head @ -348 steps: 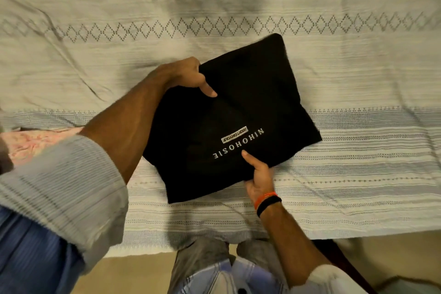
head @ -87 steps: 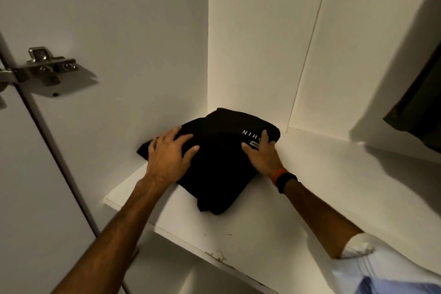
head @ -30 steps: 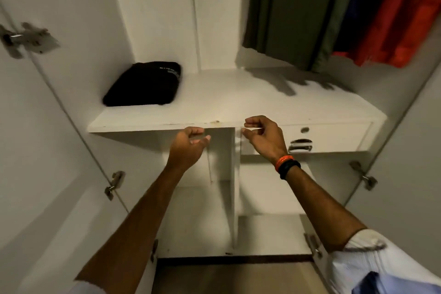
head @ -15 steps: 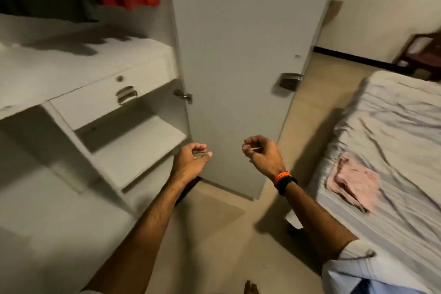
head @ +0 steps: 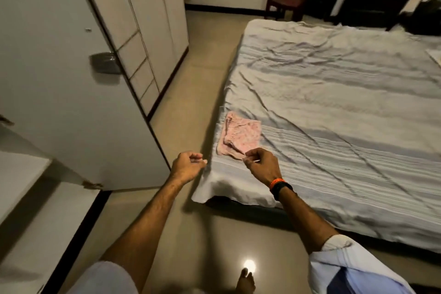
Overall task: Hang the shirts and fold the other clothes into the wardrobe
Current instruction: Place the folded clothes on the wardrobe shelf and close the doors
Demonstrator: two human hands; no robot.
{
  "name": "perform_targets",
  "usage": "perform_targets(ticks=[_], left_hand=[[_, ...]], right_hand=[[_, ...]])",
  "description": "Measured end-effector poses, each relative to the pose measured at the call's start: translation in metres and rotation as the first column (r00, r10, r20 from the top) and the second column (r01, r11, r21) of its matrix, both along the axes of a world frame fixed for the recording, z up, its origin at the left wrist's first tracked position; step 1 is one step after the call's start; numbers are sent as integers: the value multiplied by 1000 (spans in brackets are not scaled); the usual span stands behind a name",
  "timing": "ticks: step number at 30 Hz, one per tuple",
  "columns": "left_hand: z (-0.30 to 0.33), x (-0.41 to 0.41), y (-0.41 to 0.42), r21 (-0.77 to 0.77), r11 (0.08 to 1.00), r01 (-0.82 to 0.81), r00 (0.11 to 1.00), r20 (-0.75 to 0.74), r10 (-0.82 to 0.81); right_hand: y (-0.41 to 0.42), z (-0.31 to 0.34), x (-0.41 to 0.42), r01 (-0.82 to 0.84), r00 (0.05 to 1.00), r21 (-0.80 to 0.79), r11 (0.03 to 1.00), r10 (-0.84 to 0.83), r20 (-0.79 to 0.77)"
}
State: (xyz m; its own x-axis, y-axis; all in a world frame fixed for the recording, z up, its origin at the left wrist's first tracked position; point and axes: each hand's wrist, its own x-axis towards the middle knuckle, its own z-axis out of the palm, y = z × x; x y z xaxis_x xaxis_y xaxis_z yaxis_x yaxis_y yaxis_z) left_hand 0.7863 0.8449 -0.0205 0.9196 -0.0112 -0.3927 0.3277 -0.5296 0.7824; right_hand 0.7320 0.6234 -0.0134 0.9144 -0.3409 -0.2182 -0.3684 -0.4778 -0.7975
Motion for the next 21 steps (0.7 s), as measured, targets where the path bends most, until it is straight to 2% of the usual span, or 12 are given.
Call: perform_targets(ticks=[4,11,21], left_hand=[[-20,26,-58,-5,999,35,996,-86,-36],[-60,97,-98,14,998,55,981,-189,-51],[-174,251,-150,100,993,64,951,-306,-30]], right_hand=[[-60,-23,22,32,995,21,999,-30,-100],[-111,-69,85,73,975,17,997,-68,-210],[-146,-177,222,113,889,15,994,-94,-447]])
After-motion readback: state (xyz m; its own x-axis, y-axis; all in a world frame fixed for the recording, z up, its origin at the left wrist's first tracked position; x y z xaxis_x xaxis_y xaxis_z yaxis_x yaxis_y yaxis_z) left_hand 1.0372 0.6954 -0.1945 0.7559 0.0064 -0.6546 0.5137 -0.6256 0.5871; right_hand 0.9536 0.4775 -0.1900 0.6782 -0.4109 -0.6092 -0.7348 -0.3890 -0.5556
